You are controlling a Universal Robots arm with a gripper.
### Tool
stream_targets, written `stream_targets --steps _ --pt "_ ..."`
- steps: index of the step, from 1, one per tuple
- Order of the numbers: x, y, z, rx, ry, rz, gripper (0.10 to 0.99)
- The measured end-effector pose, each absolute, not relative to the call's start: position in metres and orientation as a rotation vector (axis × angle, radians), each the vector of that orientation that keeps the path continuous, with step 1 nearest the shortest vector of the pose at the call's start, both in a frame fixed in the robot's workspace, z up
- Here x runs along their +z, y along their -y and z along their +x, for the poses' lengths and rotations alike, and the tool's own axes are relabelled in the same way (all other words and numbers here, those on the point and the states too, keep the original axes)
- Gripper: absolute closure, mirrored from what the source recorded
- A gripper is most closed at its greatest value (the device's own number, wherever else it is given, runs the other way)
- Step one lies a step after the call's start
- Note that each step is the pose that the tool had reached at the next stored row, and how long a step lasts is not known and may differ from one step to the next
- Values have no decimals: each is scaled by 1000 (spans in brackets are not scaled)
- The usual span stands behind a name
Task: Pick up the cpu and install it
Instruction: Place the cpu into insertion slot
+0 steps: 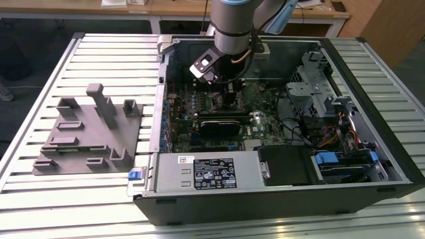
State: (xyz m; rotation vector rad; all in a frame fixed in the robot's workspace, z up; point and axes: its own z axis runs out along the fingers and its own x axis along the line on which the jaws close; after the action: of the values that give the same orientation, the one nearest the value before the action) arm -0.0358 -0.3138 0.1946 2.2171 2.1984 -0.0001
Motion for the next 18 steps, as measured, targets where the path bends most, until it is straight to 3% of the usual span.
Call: stream_targets --steps 2,3,13,15,17,18 --pt "194 314 -36 0 -2199 2217 545" --pt "194 314 -36 -1 -2198 2217 486" --pt "202 314 -36 0 -2199 2218 486" --pt "204 314 -35 0 -2199 2218 498" --pt "204 314 -35 0 -2199 2218 620" --pt "205 314 -35 0 -2199 2218 620"
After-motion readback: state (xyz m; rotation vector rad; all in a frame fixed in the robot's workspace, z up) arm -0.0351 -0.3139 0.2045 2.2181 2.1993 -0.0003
